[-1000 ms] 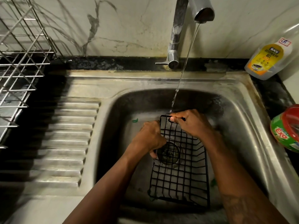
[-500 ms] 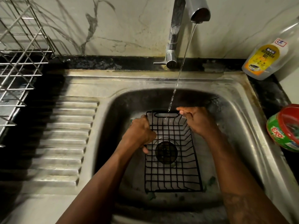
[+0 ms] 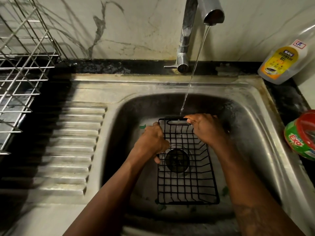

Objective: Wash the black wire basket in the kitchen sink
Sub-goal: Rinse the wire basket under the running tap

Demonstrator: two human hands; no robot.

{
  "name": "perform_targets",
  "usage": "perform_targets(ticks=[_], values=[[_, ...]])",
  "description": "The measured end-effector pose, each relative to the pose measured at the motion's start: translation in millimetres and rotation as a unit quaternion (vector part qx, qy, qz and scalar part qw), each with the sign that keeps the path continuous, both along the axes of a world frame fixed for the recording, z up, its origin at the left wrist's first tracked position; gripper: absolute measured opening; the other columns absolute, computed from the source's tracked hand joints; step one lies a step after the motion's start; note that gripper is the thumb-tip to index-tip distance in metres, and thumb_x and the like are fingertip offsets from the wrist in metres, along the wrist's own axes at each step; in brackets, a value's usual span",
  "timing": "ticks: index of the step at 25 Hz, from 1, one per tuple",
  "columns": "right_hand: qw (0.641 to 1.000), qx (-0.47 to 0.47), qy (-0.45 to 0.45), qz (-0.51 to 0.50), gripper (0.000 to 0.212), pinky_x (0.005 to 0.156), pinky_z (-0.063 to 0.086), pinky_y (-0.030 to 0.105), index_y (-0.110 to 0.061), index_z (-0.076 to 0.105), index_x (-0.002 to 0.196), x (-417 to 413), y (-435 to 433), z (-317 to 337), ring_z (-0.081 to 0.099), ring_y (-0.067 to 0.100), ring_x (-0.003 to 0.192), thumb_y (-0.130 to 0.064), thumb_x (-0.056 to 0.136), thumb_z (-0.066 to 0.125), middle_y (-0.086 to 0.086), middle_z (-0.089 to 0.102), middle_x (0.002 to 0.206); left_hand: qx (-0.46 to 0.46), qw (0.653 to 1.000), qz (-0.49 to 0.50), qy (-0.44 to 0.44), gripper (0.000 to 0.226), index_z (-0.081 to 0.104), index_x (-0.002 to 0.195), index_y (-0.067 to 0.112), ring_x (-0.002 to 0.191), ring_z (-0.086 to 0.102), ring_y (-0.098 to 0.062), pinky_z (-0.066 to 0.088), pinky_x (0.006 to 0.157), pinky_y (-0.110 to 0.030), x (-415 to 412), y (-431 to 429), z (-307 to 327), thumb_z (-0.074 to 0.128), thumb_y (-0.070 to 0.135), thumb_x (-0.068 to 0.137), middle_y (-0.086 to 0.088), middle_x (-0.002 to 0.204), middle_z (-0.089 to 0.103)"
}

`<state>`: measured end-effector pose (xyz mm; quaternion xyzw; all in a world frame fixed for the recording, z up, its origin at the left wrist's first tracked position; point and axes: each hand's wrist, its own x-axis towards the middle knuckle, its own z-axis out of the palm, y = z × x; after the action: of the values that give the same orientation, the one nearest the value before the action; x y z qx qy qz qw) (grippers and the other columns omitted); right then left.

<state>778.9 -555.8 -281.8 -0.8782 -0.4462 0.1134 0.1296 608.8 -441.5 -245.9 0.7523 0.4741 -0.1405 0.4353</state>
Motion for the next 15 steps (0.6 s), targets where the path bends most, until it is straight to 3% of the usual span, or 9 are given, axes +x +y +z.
perform_targets(ticks=[3, 6, 8, 10, 12, 15], values=[[0.997, -0.006, -0.03, 0.073, 0.048, 0.097, 0.038, 0.04, -0.038, 0.06, 0.135, -27.6, 33.4, 4.2, 0.057, 0.02, 0.116, -0.009, 0.098, 0.048, -0.003, 0.065, 0.133, -0.017, 1.0, -0.01, -0.009, 0.061, 0.04, 0.137, 0.016, 0.059, 0.073, -0.03, 0.055, 0.043, -0.025, 2.5, -6.4, -2.4, 0.067, 0.002, 0.085, -0.023, 0.137, 0.042], [0.992, 0.033, -0.003, 0.118, 0.046, 0.097, 0.043, 0.039, -0.037, 0.062, 0.133, -44.9, 49.3, -3.1, 0.064, 0.019, 0.112, -0.01, 0.099, 0.047, -0.003, 0.069, 0.129, -0.011, 1.0, -0.009, -0.006, 0.062, 0.038, 0.139, 0.018, 0.057, 0.073, -0.027, 0.055, 0.044, -0.025, 1.4, -5.1, -1.2, 0.066, 0.0, 0.086, -0.021, 0.14, 0.04], [0.998, 0.021, 0.031, 0.051, 0.033, 0.077, 0.052, 0.031, -0.032, 0.07, 0.122, -28.5, 33.5, -6.5, 0.068, 0.014, 0.085, -0.018, 0.102, 0.049, -0.001, 0.075, 0.103, 0.003, 1.0, -0.004, 0.0, 0.059, 0.041, 0.138, 0.015, 0.049, 0.071, -0.024, 0.054, 0.042, -0.024, 1.3, -1.7, 0.4, 0.065, 0.001, 0.086, -0.021, 0.142, 0.036], [0.998, 0.002, 0.058, -0.021, 0.024, 0.058, 0.047, 0.023, -0.024, 0.074, 0.111, -11.4, 14.1, -5.3, 0.063, 0.009, 0.067, -0.029, 0.102, 0.053, -0.002, 0.071, 0.083, 0.015, 1.0, -0.005, 0.0, 0.053, 0.044, 0.133, 0.012, 0.047, 0.07, -0.023, 0.055, 0.043, -0.025, 0.7, -0.5, 0.1, 0.066, 0.002, 0.087, -0.02, 0.138, 0.039], [0.999, 0.04, 0.01, -0.028, 0.02, 0.063, 0.05, 0.026, -0.021, 0.076, 0.108, -8.0, 8.1, -7.7, 0.064, 0.011, 0.074, -0.022, 0.099, 0.058, 0.001, 0.07, 0.086, 0.011, 1.0, -0.003, -0.004, 0.049, 0.046, 0.129, 0.012, 0.049, 0.071, -0.025, 0.055, 0.043, -0.025, 1.0, -1.3, -1.6, 0.066, 0.001, 0.086, -0.019, 0.134, 0.042], [0.984, 0.15, -0.063, 0.068, 0.022, 0.079, 0.054, 0.037, -0.017, 0.076, 0.106, -34.6, 32.7, -16.7, 0.062, 0.022, 0.092, -0.007, 0.09, 0.065, 0.007, 0.072, 0.099, 0.005, 1.0, -0.022, -0.01, 0.049, 0.045, 0.128, 0.013, 0.049, 0.071, -0.024, 0.054, 0.043, -0.024, 2.3, -3.5, -4.6, 0.066, 0.002, 0.086, -0.021, 0.135, 0.041]])
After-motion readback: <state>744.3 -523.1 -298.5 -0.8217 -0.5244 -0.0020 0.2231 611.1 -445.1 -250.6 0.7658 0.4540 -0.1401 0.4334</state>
